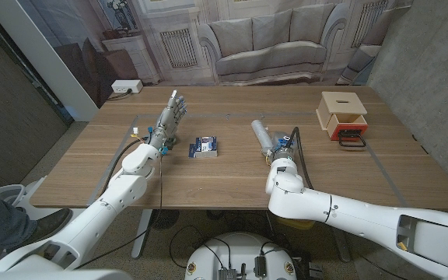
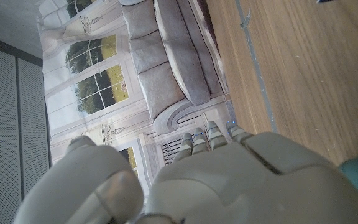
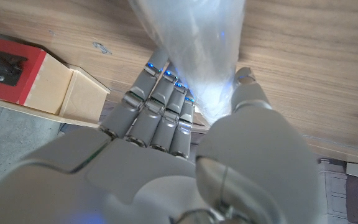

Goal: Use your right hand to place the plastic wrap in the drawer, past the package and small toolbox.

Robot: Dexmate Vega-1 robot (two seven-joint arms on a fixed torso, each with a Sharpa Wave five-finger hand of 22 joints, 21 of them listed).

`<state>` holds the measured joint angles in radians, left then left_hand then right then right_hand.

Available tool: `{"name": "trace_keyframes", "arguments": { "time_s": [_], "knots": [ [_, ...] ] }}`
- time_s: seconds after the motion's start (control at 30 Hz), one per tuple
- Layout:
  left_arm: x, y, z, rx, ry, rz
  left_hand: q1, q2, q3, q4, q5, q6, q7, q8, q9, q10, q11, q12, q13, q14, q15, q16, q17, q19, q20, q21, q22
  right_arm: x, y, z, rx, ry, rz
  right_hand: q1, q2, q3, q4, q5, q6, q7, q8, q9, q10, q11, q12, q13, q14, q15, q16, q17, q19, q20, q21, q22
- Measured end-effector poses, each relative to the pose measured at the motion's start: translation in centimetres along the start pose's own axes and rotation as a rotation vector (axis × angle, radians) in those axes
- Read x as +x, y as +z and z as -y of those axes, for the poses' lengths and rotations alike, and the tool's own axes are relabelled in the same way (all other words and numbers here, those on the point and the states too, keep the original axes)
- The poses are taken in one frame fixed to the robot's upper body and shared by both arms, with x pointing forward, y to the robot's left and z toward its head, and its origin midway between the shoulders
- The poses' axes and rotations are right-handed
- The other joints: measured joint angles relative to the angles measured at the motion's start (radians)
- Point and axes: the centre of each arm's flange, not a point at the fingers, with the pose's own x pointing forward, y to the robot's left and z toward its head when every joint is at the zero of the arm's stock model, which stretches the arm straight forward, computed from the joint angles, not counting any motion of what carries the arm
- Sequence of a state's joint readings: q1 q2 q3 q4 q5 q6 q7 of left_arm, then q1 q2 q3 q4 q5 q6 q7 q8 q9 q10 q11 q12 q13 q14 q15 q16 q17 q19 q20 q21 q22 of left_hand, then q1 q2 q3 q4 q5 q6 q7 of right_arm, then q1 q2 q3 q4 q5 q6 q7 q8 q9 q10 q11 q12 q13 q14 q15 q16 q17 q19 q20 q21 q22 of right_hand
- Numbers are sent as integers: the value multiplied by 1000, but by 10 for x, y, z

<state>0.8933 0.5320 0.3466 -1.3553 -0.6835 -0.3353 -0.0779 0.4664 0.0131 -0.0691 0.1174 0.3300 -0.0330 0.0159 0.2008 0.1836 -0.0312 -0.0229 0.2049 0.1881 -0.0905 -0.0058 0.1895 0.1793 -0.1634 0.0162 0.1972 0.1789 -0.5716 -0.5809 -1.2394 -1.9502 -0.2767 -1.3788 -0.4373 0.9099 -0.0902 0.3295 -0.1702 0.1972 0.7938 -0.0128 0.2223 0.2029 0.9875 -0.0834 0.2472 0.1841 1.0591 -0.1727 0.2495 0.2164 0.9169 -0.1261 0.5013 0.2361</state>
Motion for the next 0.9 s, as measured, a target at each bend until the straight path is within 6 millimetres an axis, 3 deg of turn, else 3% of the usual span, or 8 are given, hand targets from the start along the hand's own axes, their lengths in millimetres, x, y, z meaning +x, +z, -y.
{"name": "trace_keyframes", "arguments": {
  "time_s": [0.37, 0.73, 0.9],
  "knots": [
    [-1, 1, -1, 2, 1, 2, 0, 0, -4, 4, 0, 4, 4, 0, 0, 0, 0, 0, 0, 0, 0, 0, 0, 0, 0, 0, 0, 2, 0, 3, -6, -22, 22, 11, 2, -13, 24, -9, 26, -12, 14, 3, 44, -1, -6, 0, 32, -12, 14, 5, 4, -4, 37, 17],
    [-1, 2, -1, 1, 1, 3, 0, 0, -7, 1, 0, 4, 4, 0, 0, 0, 0, 0, 0, 0, 0, 0, 0, 0, 0, 0, 0, 3, -4, 8, 10, -41, 43, 11, 3, -13, 24, -16, 38, -16, 19, 9, 62, 3, -2, 0, 48, -12, 21, 14, 10, -3, 64, 27],
    [0, 3, -1, 2, -1, 4, 4, 4, -7, 1, 0, 4, 4, 0, 0, 0, 0, 0, 0, 0, 0, 0, 0, 0, 0, 0, 0, 3, -8, 9, 23, -48, 49, 11, 3, -18, 28, -16, 59, -21, 19, 9, 76, -8, -2, 0, 60, -18, 21, 11, 23, -9, 73, 31]
  ]
}}
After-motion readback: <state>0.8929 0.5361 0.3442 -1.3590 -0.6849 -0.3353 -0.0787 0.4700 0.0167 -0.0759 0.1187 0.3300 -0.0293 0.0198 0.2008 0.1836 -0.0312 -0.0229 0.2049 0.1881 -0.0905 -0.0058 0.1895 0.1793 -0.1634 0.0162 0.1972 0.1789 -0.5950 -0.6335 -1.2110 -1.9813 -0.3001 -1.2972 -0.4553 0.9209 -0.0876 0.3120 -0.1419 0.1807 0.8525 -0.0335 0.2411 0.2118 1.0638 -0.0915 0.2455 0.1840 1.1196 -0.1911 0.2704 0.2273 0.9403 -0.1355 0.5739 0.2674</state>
